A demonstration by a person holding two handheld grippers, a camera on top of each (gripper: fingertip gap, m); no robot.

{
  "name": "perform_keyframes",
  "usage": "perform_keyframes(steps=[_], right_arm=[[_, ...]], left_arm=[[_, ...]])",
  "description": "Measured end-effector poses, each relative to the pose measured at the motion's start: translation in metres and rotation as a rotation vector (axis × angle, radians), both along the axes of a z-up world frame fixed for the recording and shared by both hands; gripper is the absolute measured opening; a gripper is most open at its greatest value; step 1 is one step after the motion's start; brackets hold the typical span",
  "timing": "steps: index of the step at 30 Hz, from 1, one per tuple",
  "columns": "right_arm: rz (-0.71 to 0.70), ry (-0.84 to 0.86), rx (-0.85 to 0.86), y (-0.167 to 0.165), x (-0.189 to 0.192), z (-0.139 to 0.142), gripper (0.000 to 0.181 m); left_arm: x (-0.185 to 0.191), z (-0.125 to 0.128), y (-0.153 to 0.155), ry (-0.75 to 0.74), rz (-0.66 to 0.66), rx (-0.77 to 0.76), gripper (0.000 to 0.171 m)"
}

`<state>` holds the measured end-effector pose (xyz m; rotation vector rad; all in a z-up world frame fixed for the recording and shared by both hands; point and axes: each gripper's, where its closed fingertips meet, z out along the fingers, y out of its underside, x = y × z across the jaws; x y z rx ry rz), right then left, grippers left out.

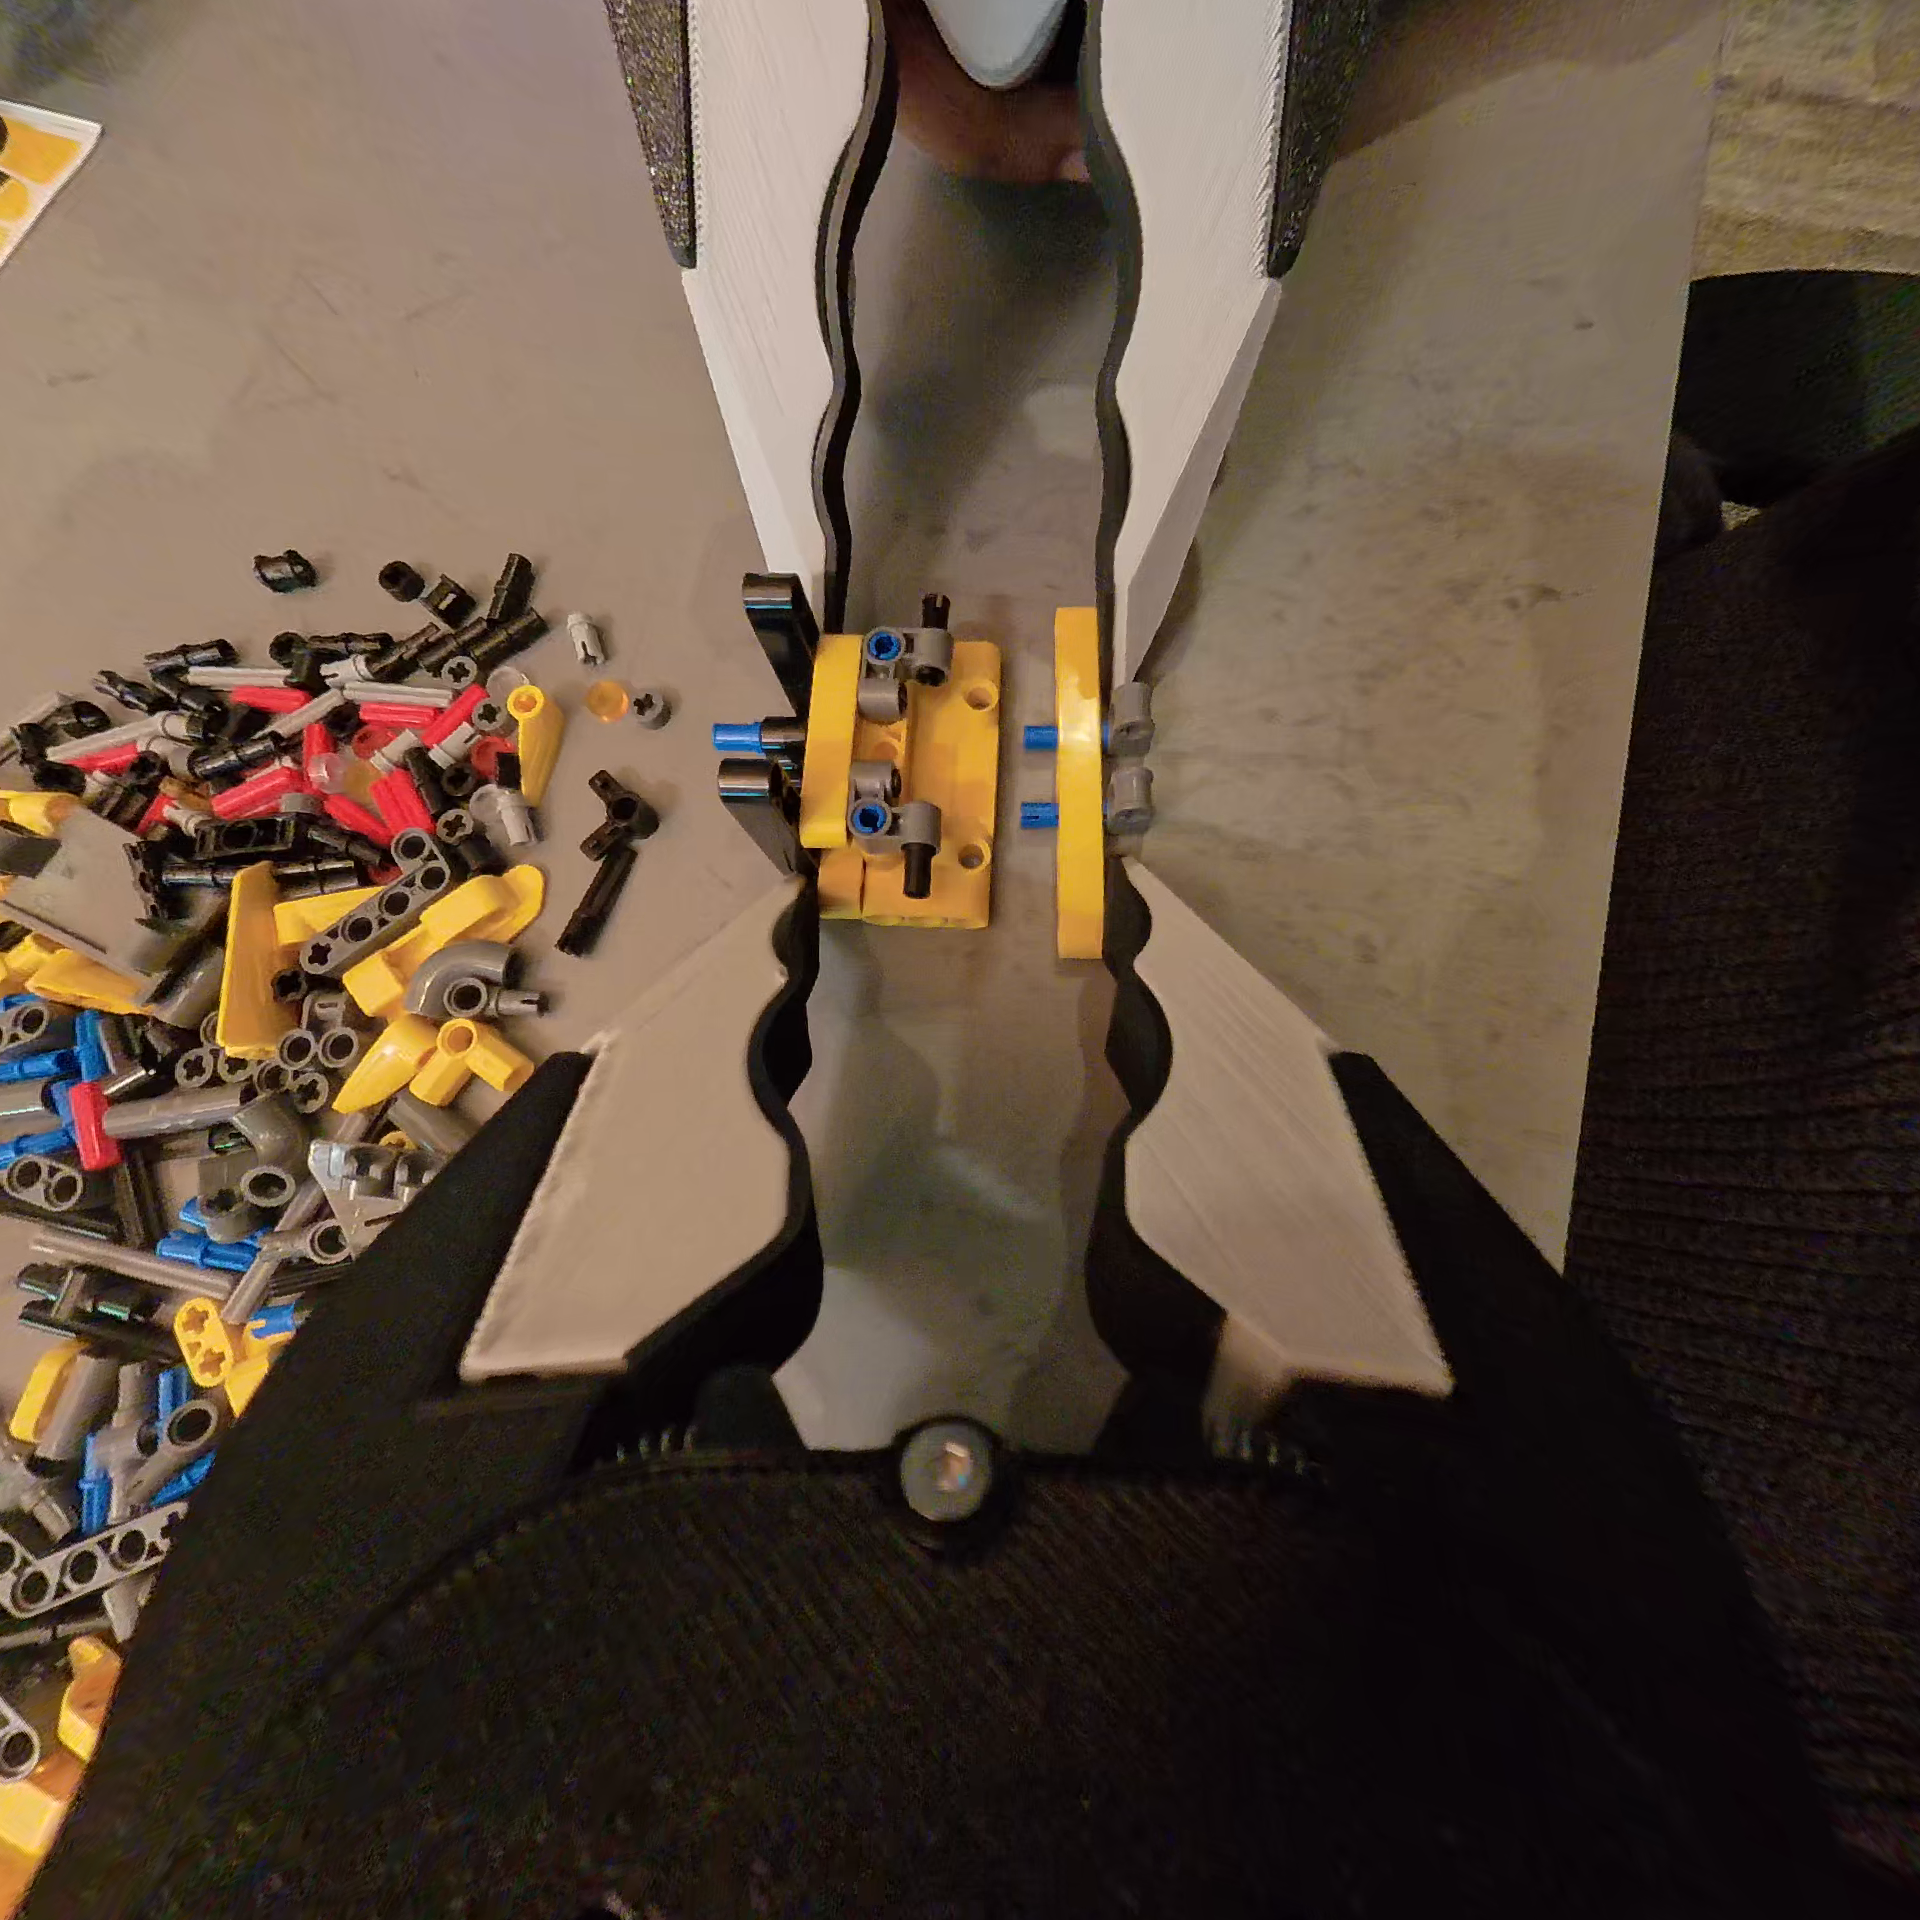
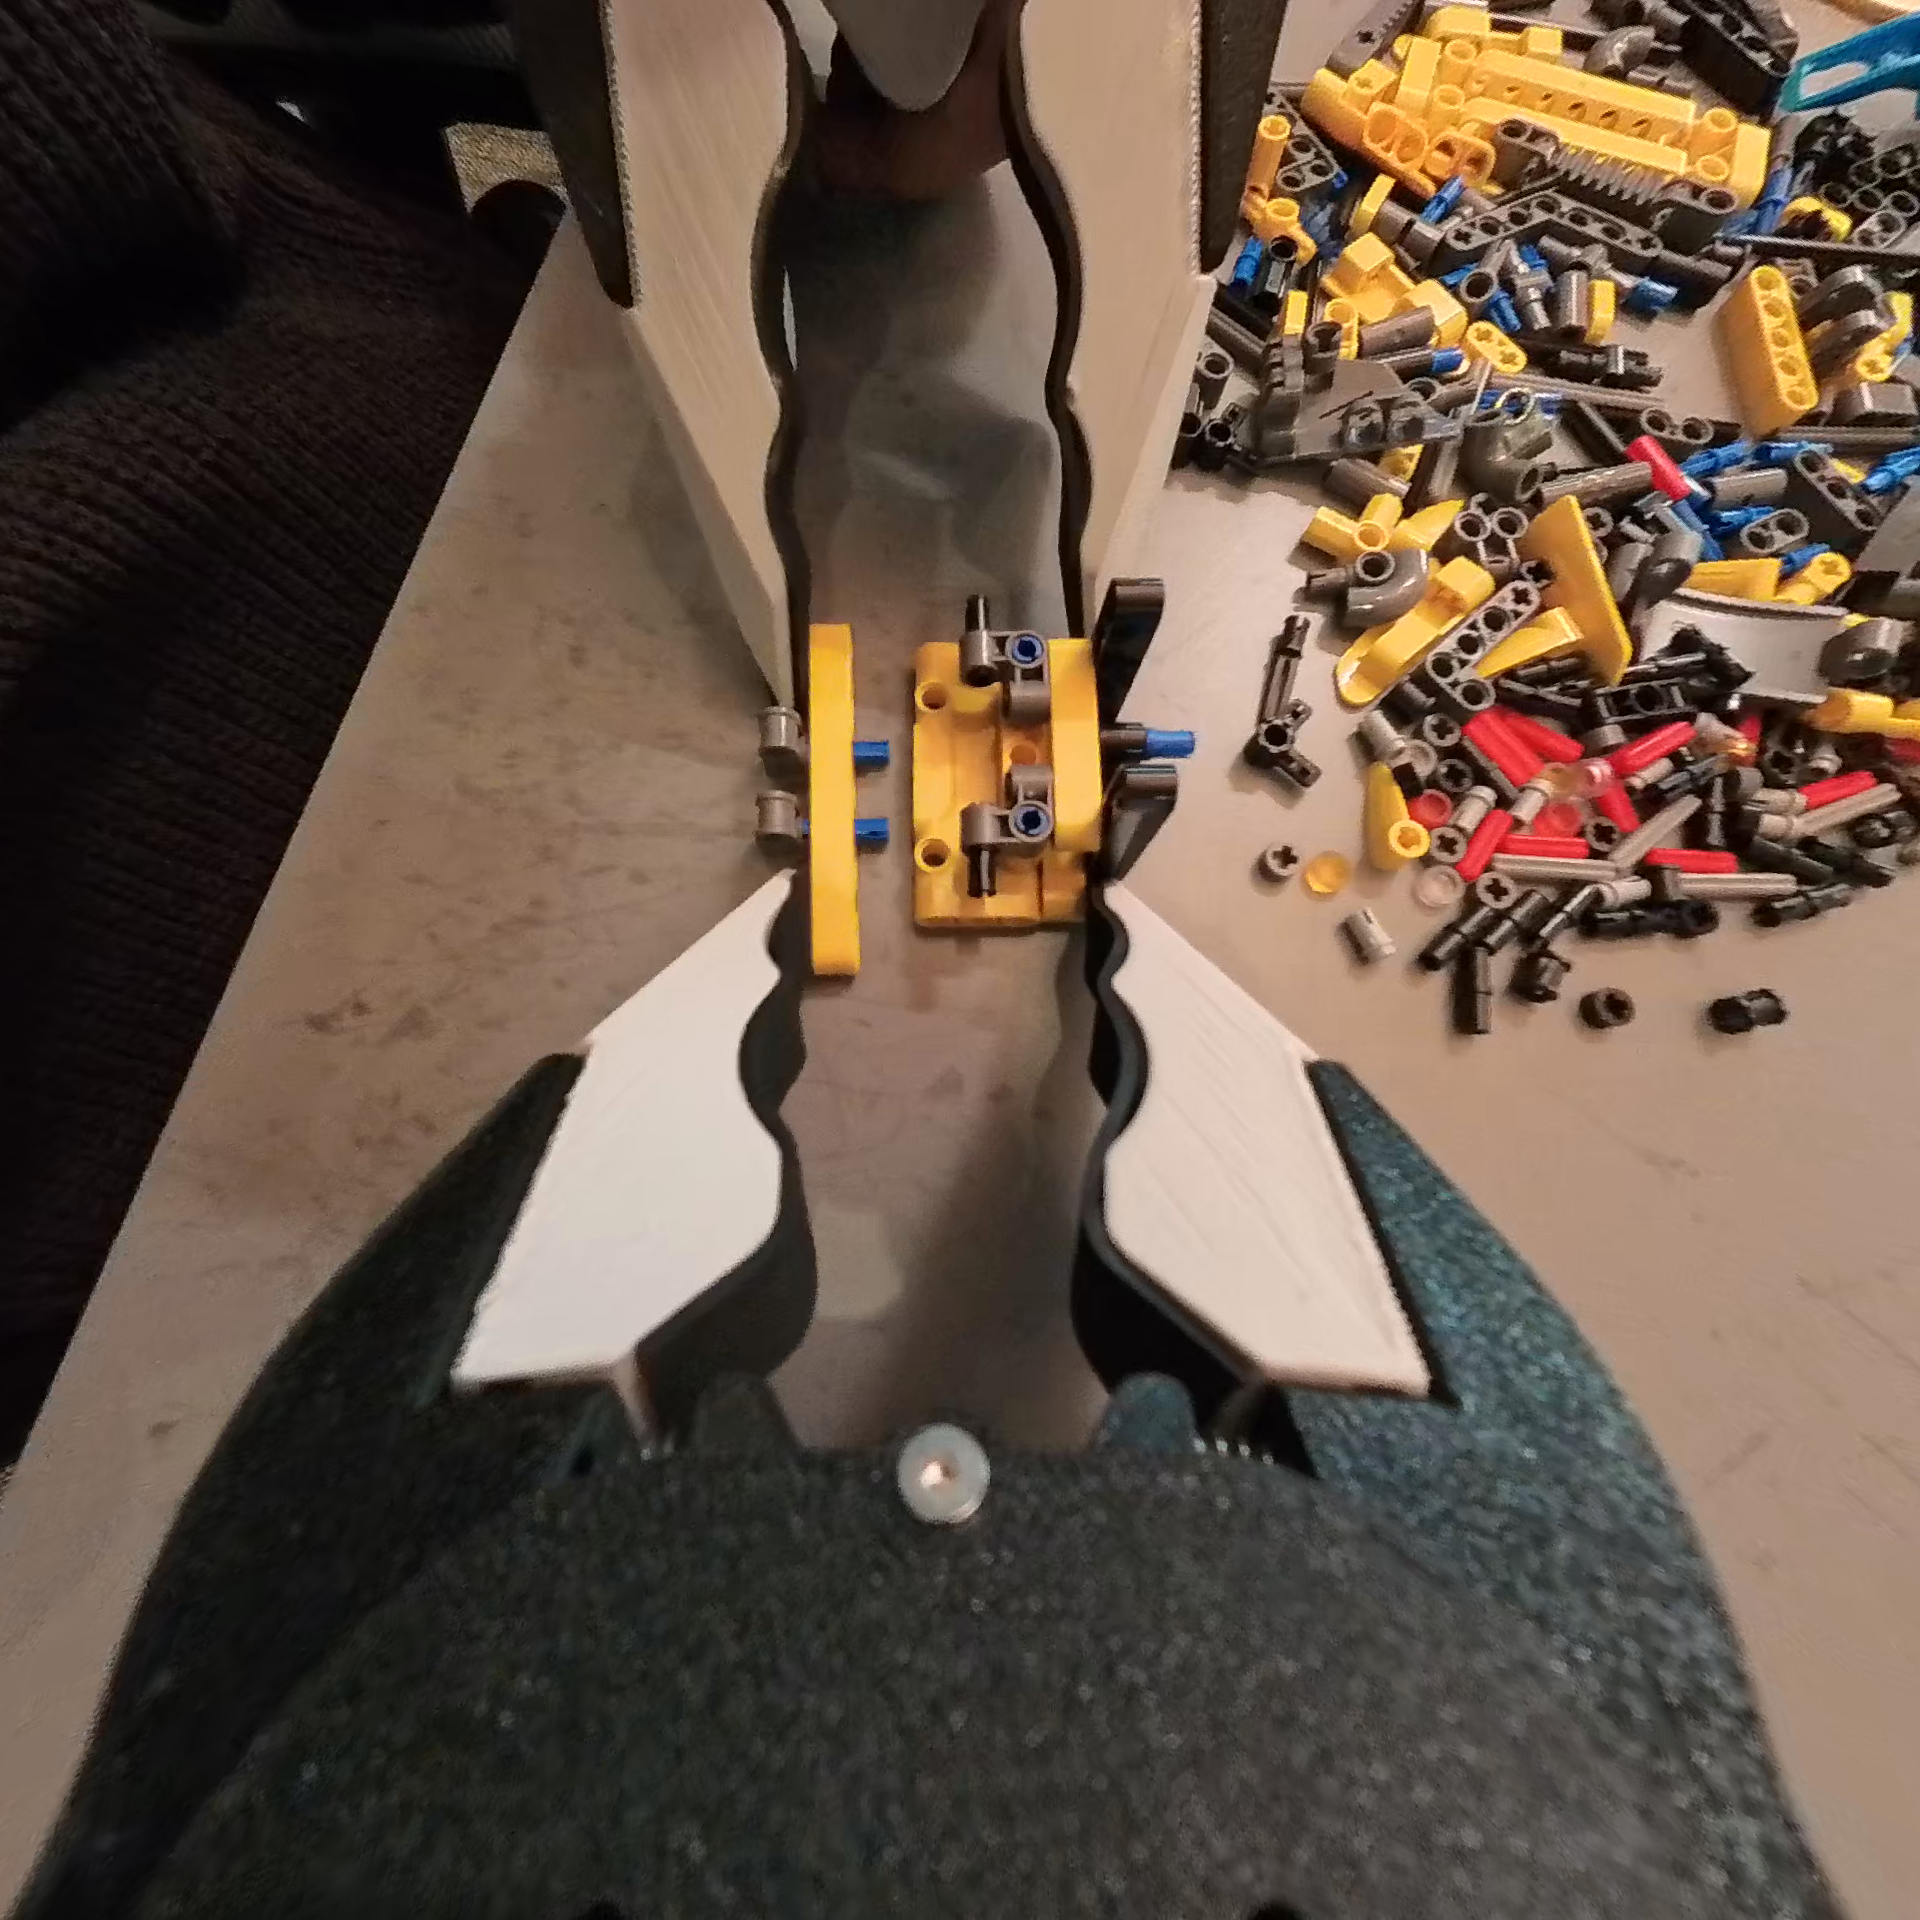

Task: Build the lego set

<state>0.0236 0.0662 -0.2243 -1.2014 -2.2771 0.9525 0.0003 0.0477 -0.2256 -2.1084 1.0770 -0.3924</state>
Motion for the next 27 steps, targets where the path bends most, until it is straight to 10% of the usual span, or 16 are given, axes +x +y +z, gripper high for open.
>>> perform_keyframes(steps=[27], right_arm=[[-0.039, -0.003, 0.009, 0.0017, -0.0018, 0.0002, 0.047]], left_arm=[[-0.0013, 0.0000, 0.0014, 0.002, -0.004, 0.004, 0.047]])
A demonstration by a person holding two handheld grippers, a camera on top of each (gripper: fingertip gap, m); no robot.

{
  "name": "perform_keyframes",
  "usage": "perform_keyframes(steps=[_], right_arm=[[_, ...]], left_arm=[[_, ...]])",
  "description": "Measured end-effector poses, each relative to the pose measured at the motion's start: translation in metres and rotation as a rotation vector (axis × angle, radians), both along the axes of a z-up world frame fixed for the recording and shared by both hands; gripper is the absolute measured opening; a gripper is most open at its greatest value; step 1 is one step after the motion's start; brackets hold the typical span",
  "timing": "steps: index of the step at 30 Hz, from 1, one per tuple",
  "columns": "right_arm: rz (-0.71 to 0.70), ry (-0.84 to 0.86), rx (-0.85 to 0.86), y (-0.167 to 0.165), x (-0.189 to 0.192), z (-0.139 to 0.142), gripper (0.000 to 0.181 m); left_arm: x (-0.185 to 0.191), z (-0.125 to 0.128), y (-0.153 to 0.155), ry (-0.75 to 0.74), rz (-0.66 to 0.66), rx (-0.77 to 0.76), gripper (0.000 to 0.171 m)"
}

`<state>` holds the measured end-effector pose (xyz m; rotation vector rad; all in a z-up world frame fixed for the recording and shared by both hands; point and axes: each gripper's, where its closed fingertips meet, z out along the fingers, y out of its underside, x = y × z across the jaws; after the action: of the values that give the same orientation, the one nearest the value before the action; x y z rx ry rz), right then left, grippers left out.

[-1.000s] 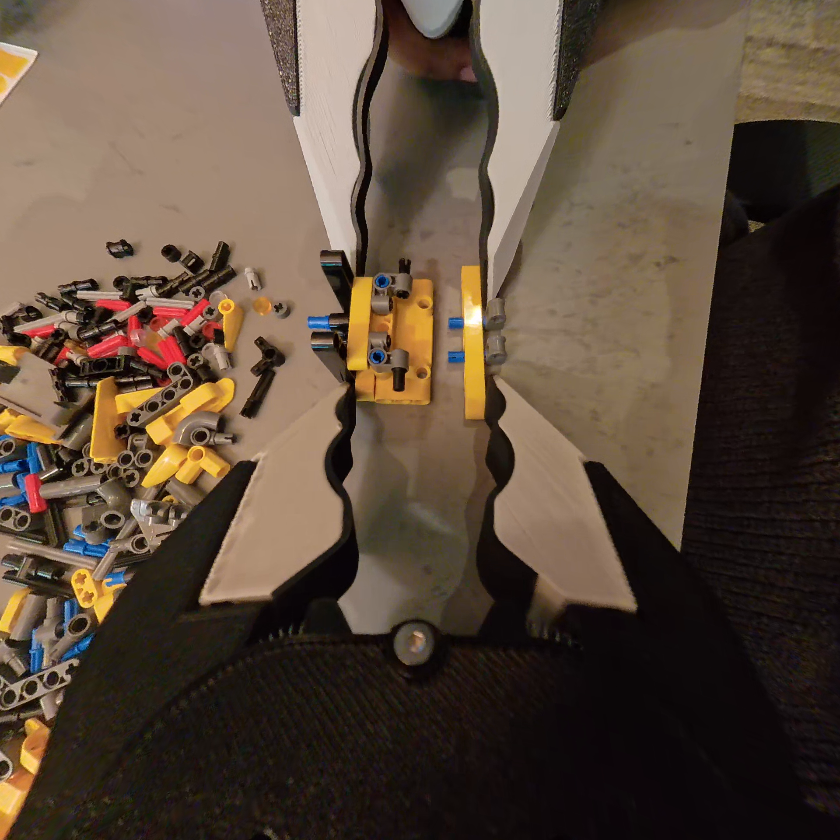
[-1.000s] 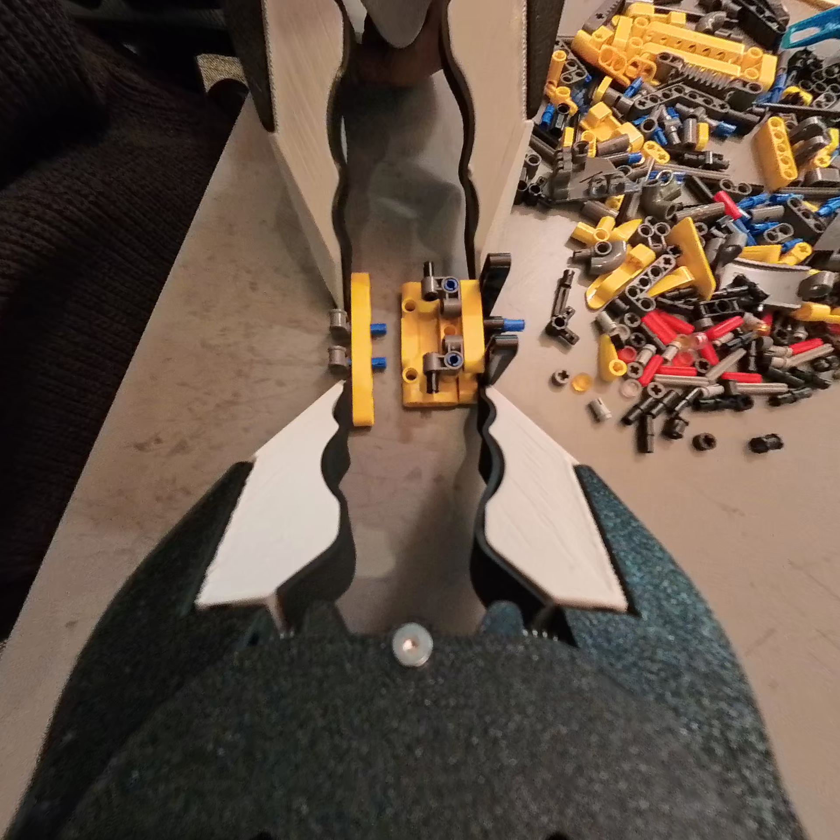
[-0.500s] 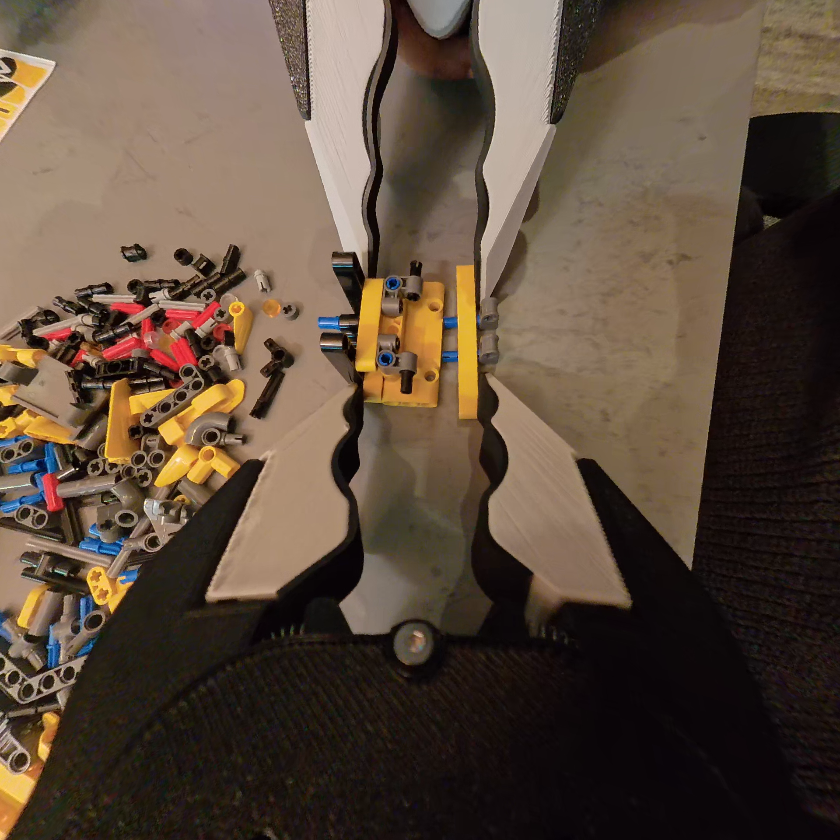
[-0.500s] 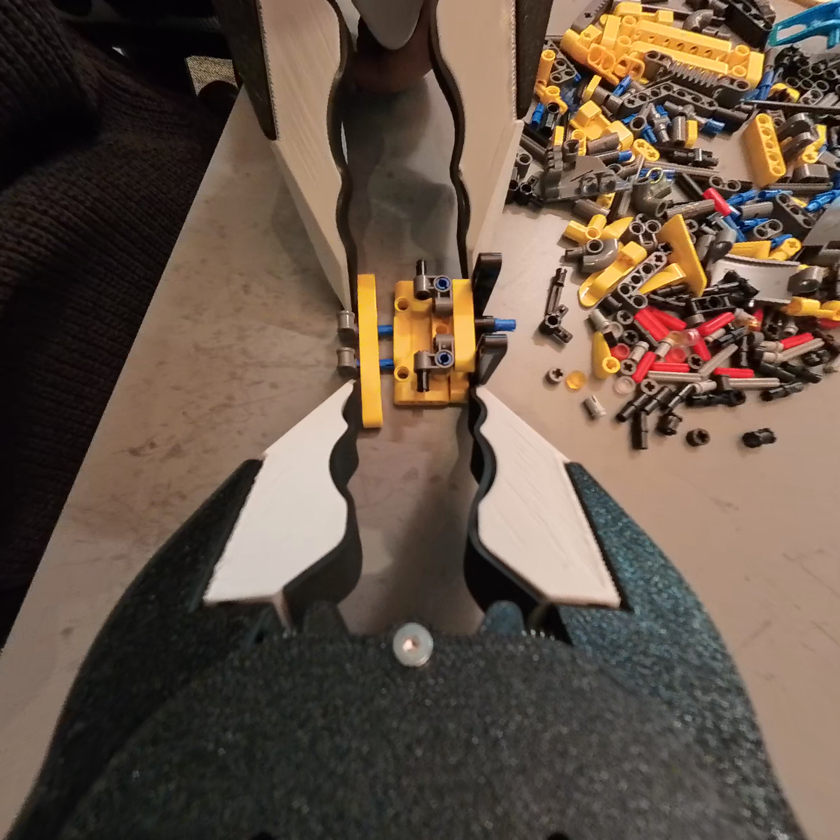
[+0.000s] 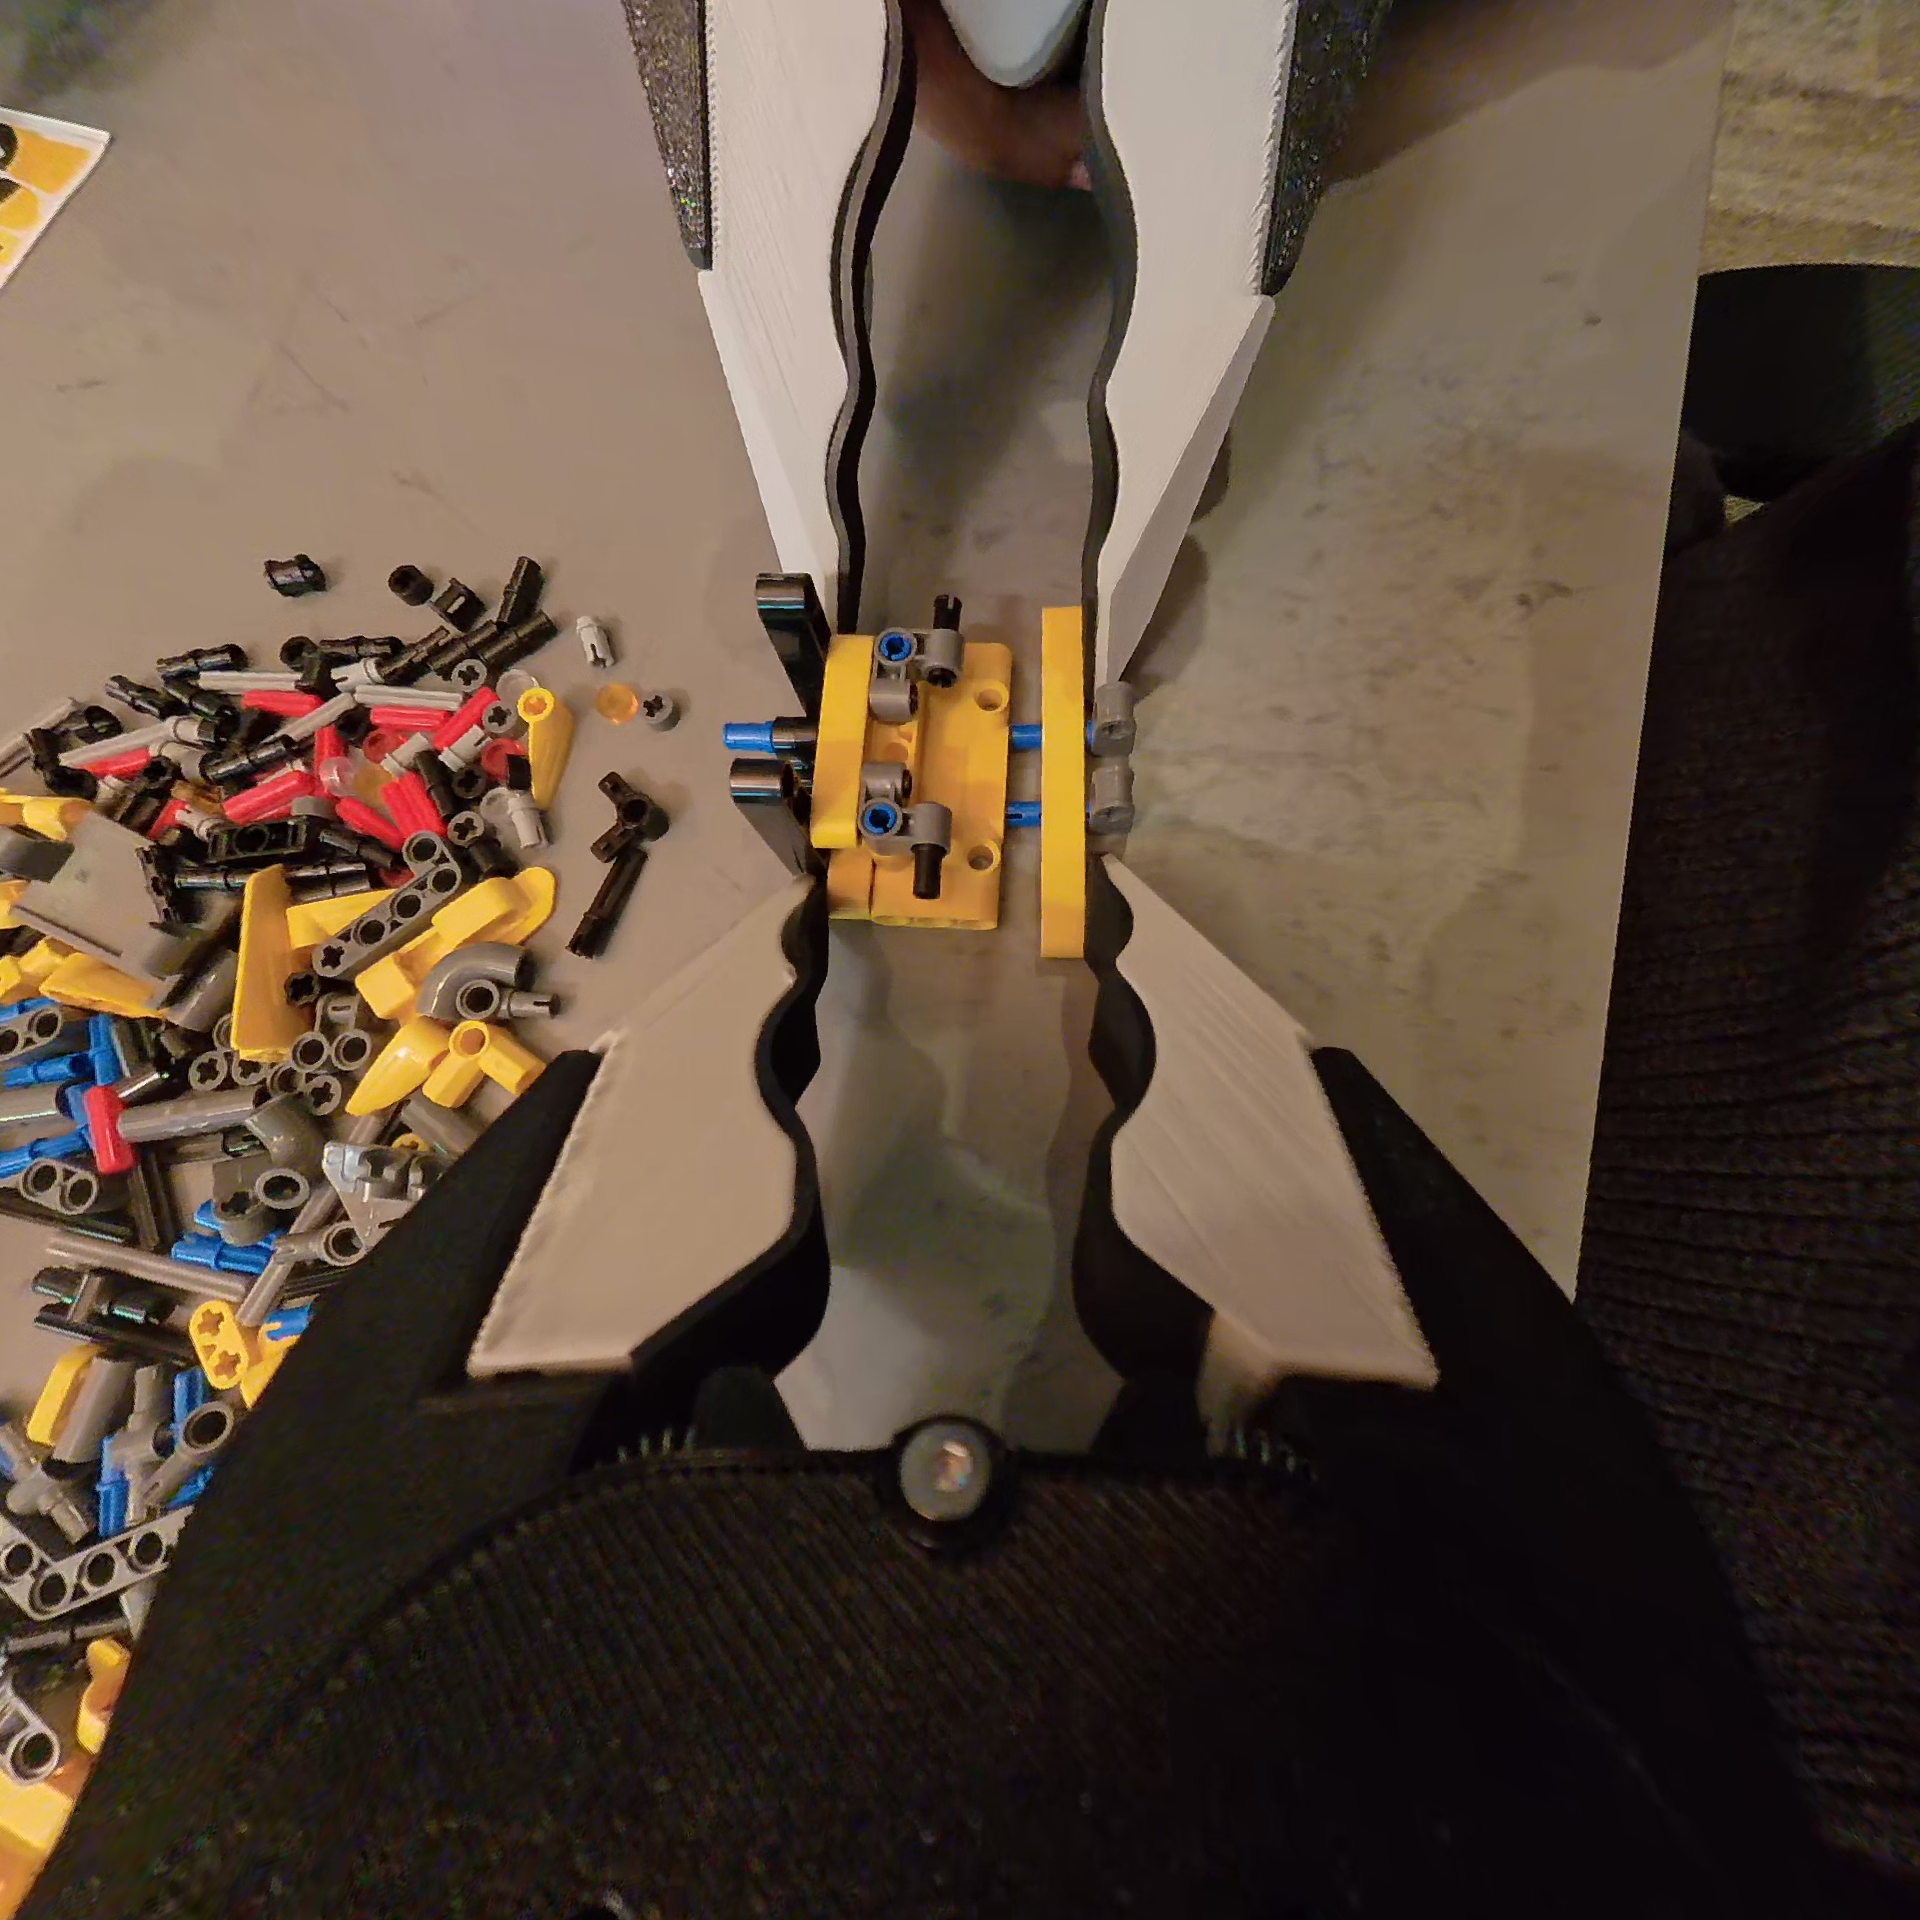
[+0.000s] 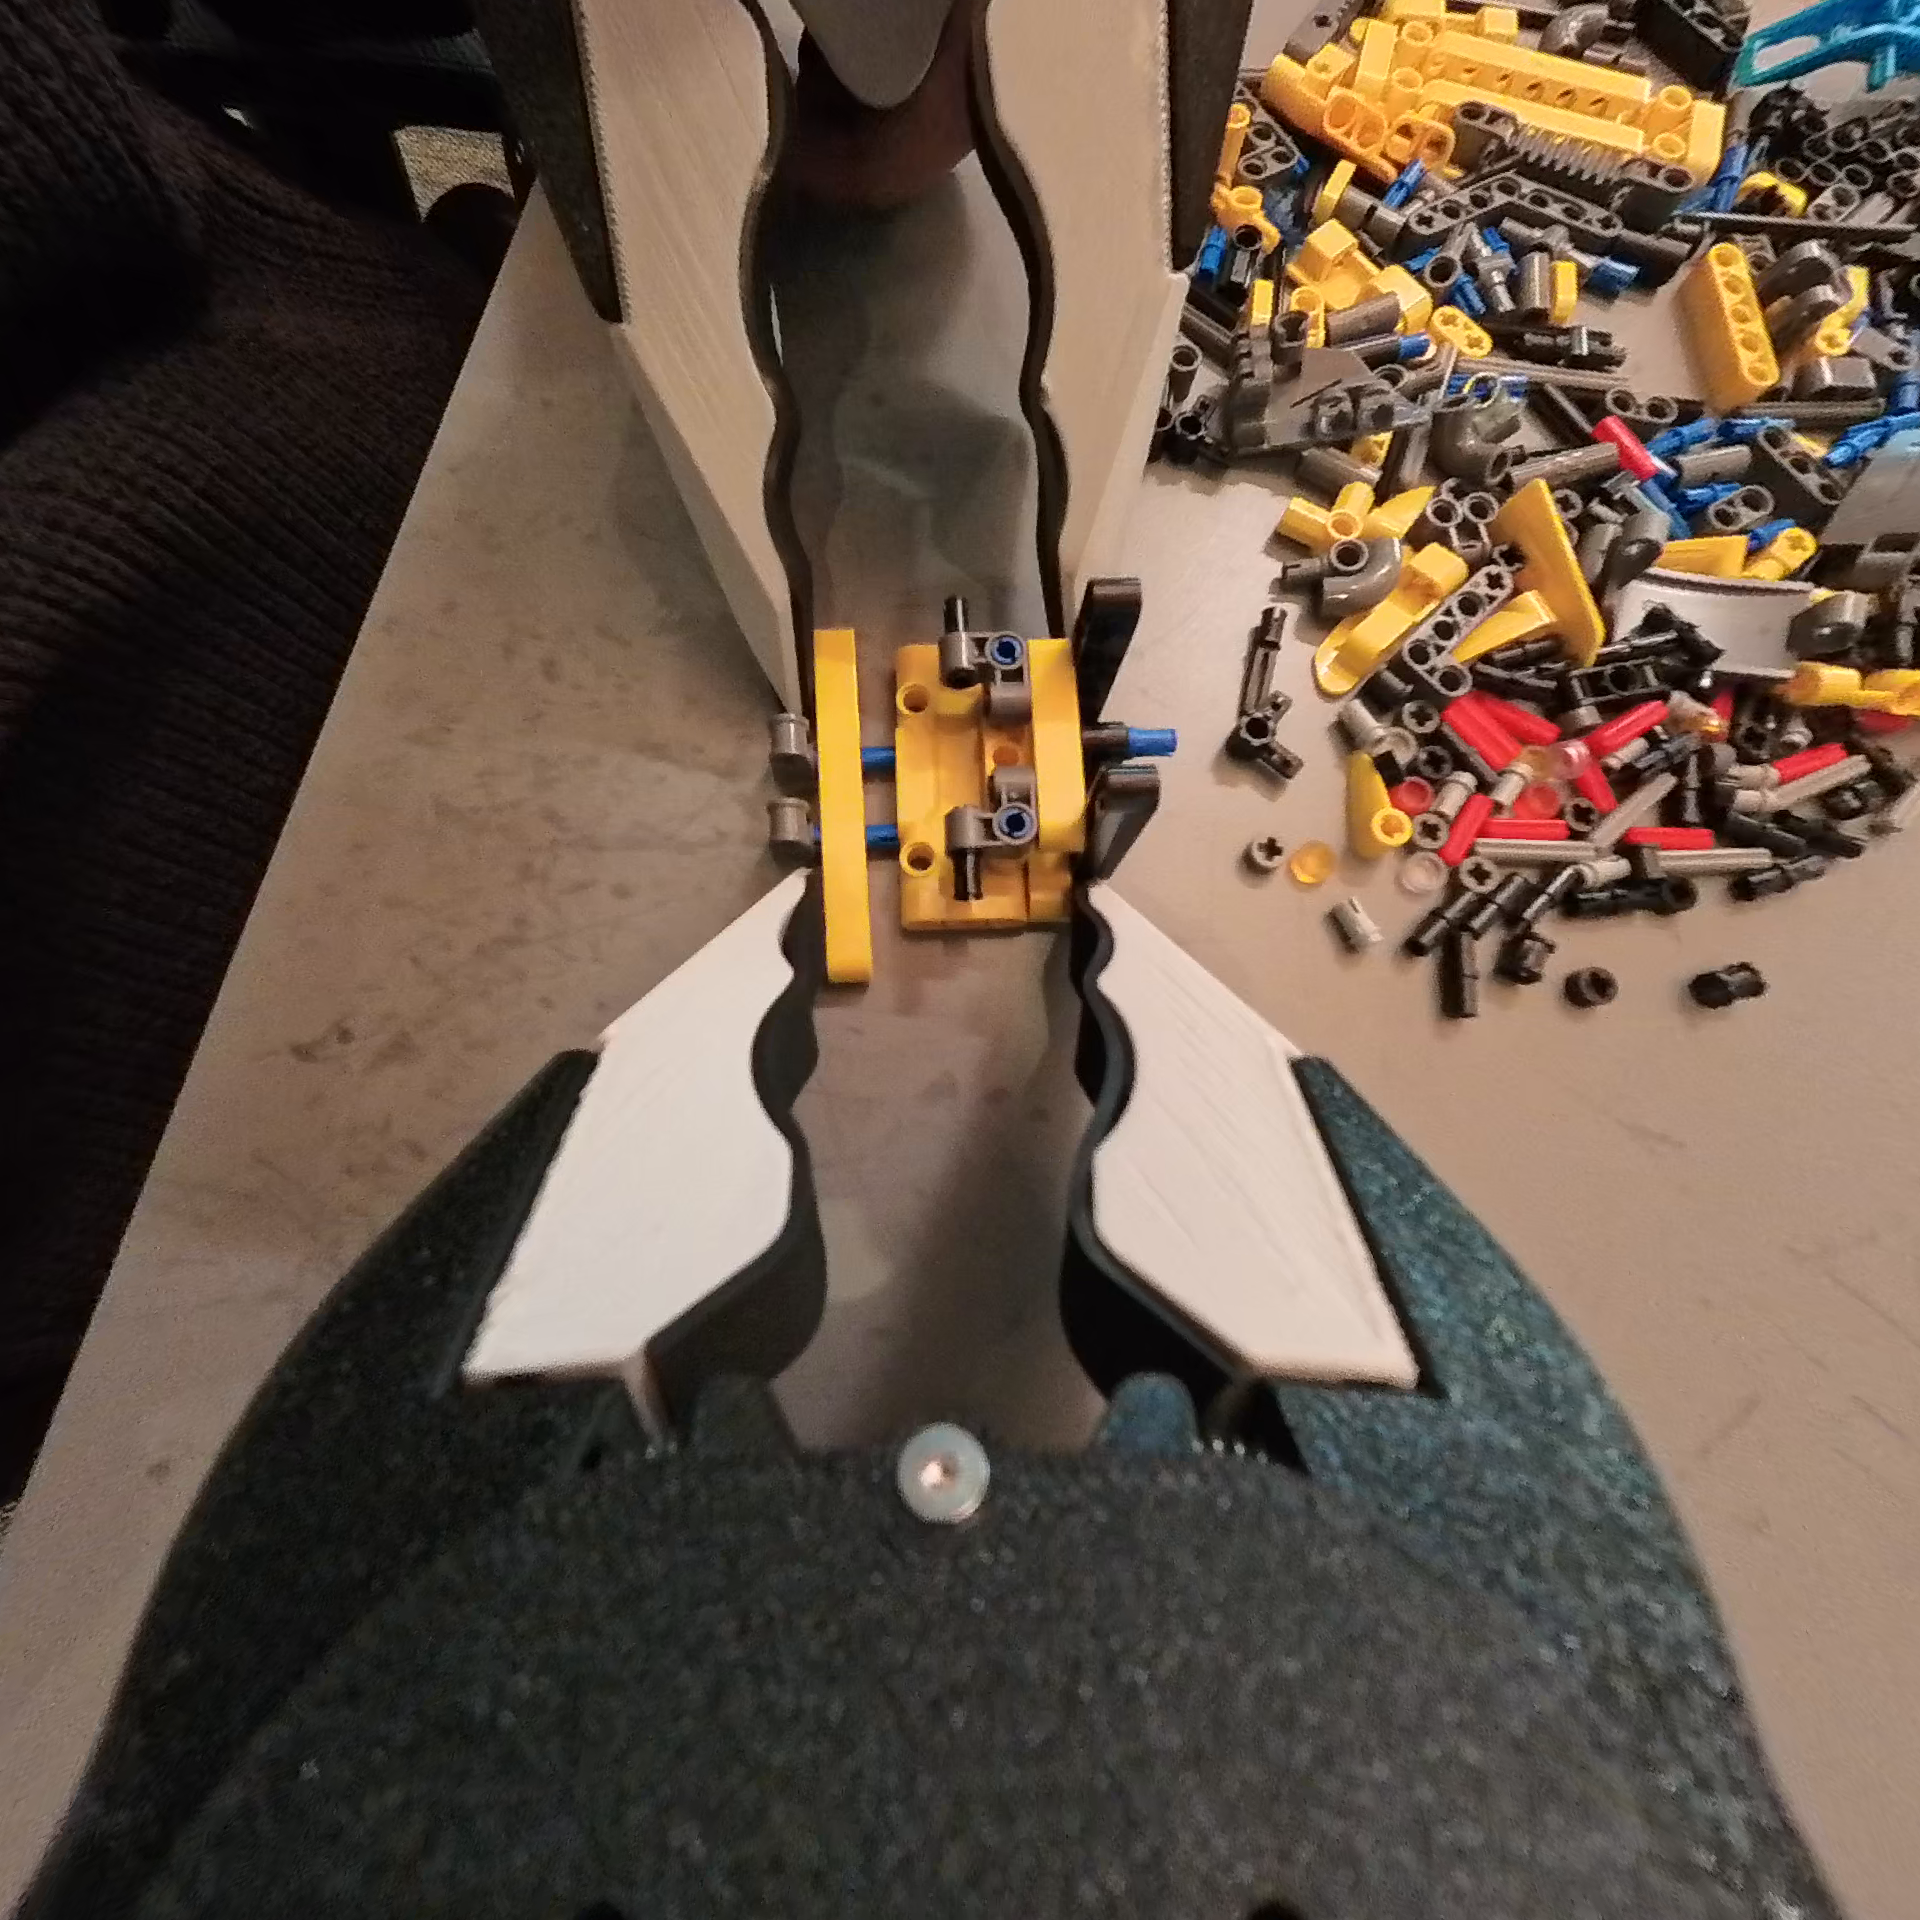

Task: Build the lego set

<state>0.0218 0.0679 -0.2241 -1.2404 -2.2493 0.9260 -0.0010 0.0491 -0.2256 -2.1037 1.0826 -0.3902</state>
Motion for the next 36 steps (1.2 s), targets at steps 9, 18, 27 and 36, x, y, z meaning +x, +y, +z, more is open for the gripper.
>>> perform_keyframes(steps=[9, 18, 27, 36], right_arm=[[-0.047, -0.001, -0.001, 0.0012, -0.0022, 0.0000, 0.047], [-0.053, 0.003, -0.002, 0.0014, -0.0024, 0.0000, 0.047], [-0.063, 0.000, -0.010, 0.0012, -0.0023, 0.0000, 0.046], [-0.071, -0.003, -0.015, 0.0016, -0.0026, 0.0000, 0.044]], left_arm=[[-0.0001, 0.0000, 0.0000, 0.002, 0.000, 0.001, 0.047], [-0.0015, -0.0001, 0.0016, -0.002, 0.015, -0.004, 0.045], [-0.0008, -0.0003, 0.0005, 0.002, 0.008, 0.000, 0.045], [-0.0010, -0.0002, 0.0010, -0.003, 0.011, -0.006, 0.043]])
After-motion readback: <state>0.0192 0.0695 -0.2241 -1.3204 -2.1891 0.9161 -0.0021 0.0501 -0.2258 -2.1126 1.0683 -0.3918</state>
